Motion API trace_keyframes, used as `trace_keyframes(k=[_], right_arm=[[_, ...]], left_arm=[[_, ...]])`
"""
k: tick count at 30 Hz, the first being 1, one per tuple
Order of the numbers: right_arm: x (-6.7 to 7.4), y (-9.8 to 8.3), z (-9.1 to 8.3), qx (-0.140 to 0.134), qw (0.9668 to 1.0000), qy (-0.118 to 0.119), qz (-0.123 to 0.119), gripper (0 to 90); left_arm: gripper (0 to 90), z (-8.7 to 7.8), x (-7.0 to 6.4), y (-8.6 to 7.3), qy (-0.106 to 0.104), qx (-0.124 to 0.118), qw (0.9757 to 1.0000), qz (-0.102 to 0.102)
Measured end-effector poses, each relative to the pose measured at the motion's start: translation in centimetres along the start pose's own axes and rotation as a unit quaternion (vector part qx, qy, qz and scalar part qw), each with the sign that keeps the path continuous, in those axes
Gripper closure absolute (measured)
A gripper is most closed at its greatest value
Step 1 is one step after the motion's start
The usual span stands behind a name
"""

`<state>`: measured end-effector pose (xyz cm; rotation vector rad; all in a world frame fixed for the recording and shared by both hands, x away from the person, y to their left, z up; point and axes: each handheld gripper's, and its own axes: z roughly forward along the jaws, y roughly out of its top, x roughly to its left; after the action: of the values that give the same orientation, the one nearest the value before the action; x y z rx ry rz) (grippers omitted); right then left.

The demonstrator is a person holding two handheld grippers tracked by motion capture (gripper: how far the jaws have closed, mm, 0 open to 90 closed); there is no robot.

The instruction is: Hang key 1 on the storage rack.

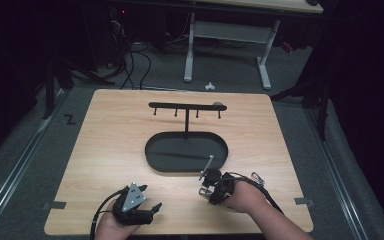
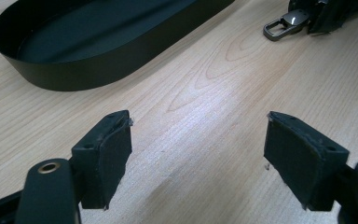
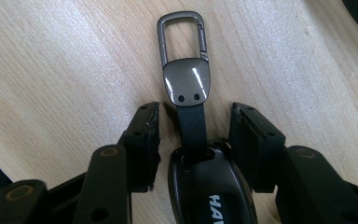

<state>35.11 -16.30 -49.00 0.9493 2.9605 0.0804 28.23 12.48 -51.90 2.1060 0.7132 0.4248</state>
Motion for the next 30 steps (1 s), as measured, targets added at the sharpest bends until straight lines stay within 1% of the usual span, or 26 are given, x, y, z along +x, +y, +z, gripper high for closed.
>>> trace_keyframes(k=[1, 4, 6, 8, 10, 13, 16, 18, 20, 21, 22, 23, 25, 27, 30], right_arm=[[0.05, 0.00, -0.02, -0.001, 1.0000, -0.002, -0.001, 58.6], [0.05, -0.04, -0.04, -0.001, 1.0000, -0.002, -0.003, 62.0], [0.10, -0.01, -0.09, 0.003, 1.0000, 0.000, 0.004, 66.5], [0.20, 0.04, -0.09, 0.004, 1.0000, 0.000, 0.008, 68.7], [0.26, 0.08, -0.12, 0.006, 1.0000, 0.000, 0.006, 73.7], [0.27, 0.14, -0.09, 0.006, 1.0000, 0.000, 0.005, 76.8], [0.27, 0.17, -0.12, 0.007, 0.9999, -0.001, 0.012, 79.0], [0.22, 0.13, -0.10, 0.003, 0.9997, 0.004, 0.023, 79.7], [0.13, 0.00, -0.11, -0.002, 0.9997, 0.003, 0.023, 79.9], [0.12, -0.06, -0.11, -0.005, 0.9996, 0.007, 0.028, 79.9], [0.14, -0.11, -0.16, -0.005, 0.9995, 0.006, 0.030, 79.9], [0.09, -0.19, -0.13, -0.009, 0.9995, 0.009, 0.030, 79.9], [0.05, -0.23, -0.16, -0.010, 0.9994, 0.010, 0.030, 80.0], [0.02, -0.25, -0.23, -0.009, 0.9994, 0.014, 0.029, 80.0], [-0.11, -0.40, -0.57, -0.012, 0.9991, 0.021, 0.034, 80.0]], left_arm=[[23.7, -0.01, 0.00, 0.01, 0.000, 0.000, 1.0000, 0.000], [23.7, 0.02, -0.06, 0.00, 0.000, 0.001, 1.0000, 0.000], [23.7, 0.06, -0.11, 0.01, -0.001, 0.002, 1.0000, 0.002], [23.8, 0.08, -0.18, 0.03, -0.002, 0.002, 1.0000, 0.002], [23.9, 0.06, -0.21, 0.05, -0.001, 0.003, 1.0000, 0.003], [24.2, 0.05, -0.19, 0.02, 0.000, 0.000, 1.0000, 0.001], [24.4, 0.03, -0.13, 0.01, -0.002, -0.002, 1.0000, -0.002], [24.5, 0.04, -0.13, 0.03, -0.003, -0.002, 1.0000, -0.003], [24.6, 0.04, -0.20, 0.07, -0.004, -0.004, 1.0000, -0.003], [24.6, 0.04, -0.22, 0.09, -0.004, -0.003, 1.0000, -0.001], [24.6, 0.06, -0.26, 0.09, -0.005, -0.003, 1.0000, -0.001], [24.6, 0.07, -0.28, 0.09, -0.006, -0.002, 1.0000, 0.001], [24.7, 0.07, -0.30, 0.08, -0.006, -0.001, 1.0000, 0.001], [24.7, 0.05, -0.29, 0.07, -0.006, -0.002, 1.0000, 0.000], [24.7, -0.01, -0.28, 0.11, -0.008, -0.005, 1.0000, -0.003]])
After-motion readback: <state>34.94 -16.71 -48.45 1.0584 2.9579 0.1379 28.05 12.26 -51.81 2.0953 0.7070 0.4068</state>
